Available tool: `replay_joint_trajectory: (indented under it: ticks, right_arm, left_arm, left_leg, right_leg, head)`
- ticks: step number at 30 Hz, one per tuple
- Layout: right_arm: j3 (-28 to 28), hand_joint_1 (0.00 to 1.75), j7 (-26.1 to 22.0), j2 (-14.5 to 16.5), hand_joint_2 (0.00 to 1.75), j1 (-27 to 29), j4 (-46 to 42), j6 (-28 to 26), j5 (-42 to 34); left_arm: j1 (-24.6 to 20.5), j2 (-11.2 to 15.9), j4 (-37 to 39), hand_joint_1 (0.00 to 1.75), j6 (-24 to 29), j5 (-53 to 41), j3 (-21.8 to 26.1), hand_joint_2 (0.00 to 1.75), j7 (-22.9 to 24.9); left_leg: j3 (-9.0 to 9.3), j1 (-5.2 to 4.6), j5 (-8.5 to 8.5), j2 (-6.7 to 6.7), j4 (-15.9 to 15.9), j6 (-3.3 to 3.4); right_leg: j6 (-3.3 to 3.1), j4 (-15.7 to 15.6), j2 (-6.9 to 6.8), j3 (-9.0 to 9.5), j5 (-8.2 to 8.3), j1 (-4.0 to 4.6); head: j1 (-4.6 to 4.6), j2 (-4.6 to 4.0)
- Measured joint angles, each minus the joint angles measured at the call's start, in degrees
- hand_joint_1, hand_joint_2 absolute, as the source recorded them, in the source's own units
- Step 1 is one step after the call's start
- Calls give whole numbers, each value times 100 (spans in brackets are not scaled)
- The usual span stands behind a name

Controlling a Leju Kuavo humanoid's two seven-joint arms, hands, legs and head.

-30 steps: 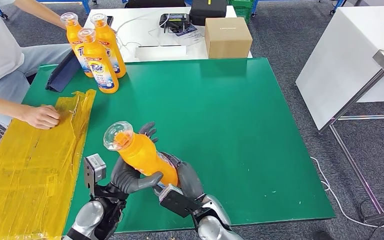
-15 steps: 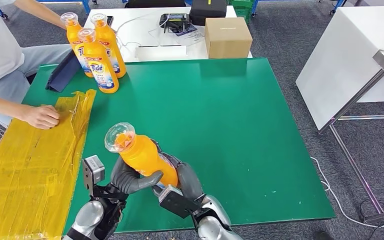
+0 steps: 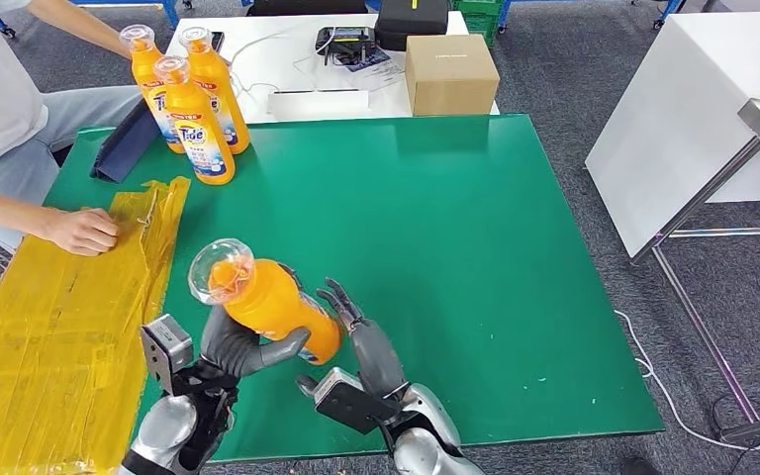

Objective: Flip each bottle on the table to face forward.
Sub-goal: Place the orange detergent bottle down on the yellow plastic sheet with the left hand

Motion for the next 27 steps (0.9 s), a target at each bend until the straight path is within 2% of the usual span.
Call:
replay_joint_trajectory:
  ticks: [3, 6, 10, 13, 15, 17, 21, 27]
  right_arm:
    - [-114, 0, 8, -59, 175, 13, -142, -76, -46]
    - [-283, 0, 22, -119, 175, 66, -330, -119, -61]
    - [-516, 0, 102, -186, 175, 155, -603, -104, 49]
    - [-667, 0, 165, -211, 175, 222, -791, -34, 146]
    - [-743, 0, 222, -219, 175, 268, -894, 16, 211]
    - [-797, 0, 257, -225, 175, 306, -973, 46, 248]
    - [-862, 0, 289, -243, 175, 349, -1091, 71, 291]
    - [-1000, 0, 382, -254, 175, 434, -1259, 118, 400]
  left_arm:
    - [0, 45, -168, 175, 822, -907, 150, 175, -167]
    - [-3, 150, -249, 175, 1760, -2231, 297, 175, -15]
    - [-79, 408, -37, 175, 2860, -4850, 405, 175, 834]
    - [-207, 619, 447, 175, 3287, -6654, 463, 175, 1751]
    - [-299, 756, 827, 175, 3323, -7592, 490, 175, 2363]
    - [-363, 867, 1138, 175, 3292, -8100, 501, 175, 2721]
    - [-451, 1008, 1528, 175, 3091, -8369, 501, 175, 2960]
    - [-677, 1181, 2084, 175, 2246, -8455, 469, 175, 3300]
  left_leg:
    - [0, 0, 0, 0, 0, 0]
    - [1, 0, 0, 0, 0, 0]
    - [1, 0, 0, 0, 0, 0]
    - [2, 0, 0, 1, 0, 0]
    - [2, 1, 1, 2, 0, 0]
    - [2, 1, 1, 3, 0, 0]
    - [-1, 1, 1, 2, 0, 0]
    - [-2, 0, 1, 2, 0, 0]
  right_leg:
    - [0, 0, 0, 1, 0, 0]
    - [0, 0, 0, 0, 0, 0]
    - [0, 0, 0, 0, 0, 0]
    - [0, 0, 1, -2, 0, 0]
    - [0, 1, 2, -2, 0, 0]
    - [0, 1, 2, -3, 0, 1]
    - [0, 1, 1, -4, 0, -1]
    - [0, 0, 1, -6, 0, -1]
  head:
    - [0, 0]
    - [1, 0]
    - [0, 0]
    - [0, 0]
    - [0, 0]
    - [0, 0]
    - [1, 0]
    - [2, 0]
